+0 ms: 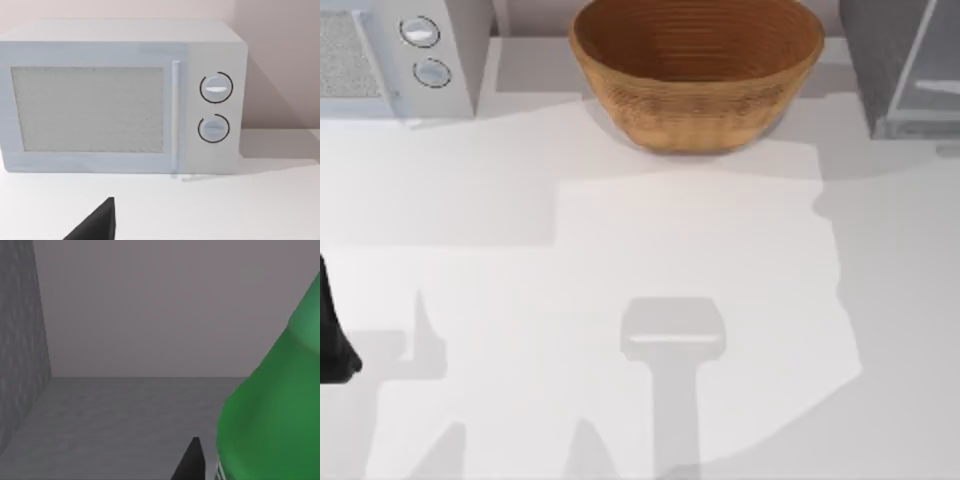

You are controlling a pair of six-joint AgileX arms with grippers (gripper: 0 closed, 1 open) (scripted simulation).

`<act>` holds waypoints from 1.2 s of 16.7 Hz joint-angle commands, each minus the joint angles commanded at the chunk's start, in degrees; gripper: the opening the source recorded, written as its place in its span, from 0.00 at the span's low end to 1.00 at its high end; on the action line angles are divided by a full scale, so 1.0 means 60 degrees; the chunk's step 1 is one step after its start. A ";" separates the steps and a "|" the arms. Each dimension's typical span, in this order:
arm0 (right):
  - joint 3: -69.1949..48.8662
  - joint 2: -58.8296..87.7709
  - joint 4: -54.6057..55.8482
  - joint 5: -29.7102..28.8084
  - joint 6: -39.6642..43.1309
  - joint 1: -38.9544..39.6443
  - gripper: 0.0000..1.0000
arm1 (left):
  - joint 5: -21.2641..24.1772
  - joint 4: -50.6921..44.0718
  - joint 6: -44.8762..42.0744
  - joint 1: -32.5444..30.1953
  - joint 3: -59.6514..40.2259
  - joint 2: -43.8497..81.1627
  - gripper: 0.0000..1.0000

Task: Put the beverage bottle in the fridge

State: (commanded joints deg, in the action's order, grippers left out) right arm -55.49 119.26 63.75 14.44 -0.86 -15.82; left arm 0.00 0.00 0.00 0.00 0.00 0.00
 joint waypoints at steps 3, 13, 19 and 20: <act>-0.0140 0.0268 0.0160 0.0039 0.0002 -0.0036 0.01 | 0.0000 0.0000 0.0000 0.0000 0.0000 0.0000 1.00; -0.2091 0.1396 -0.0765 -0.0234 -0.0083 0.0120 0.01 | 0.0000 0.0000 0.0000 0.0000 0.0000 0.0000 1.00; -0.4678 0.2699 -0.2022 -0.0427 -0.0004 0.0458 0.01 | 0.0000 0.0000 0.0000 0.0000 0.0000 0.0000 1.00; -0.4857 0.2778 -0.2131 -0.0456 0.0006 0.0478 0.01 | 0.0000 0.0000 0.0000 0.0000 0.0000 0.0000 1.00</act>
State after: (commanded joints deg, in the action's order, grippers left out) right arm -84.64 135.93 50.96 11.70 -0.82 -12.95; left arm 0.00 0.00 0.00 0.00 0.00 0.00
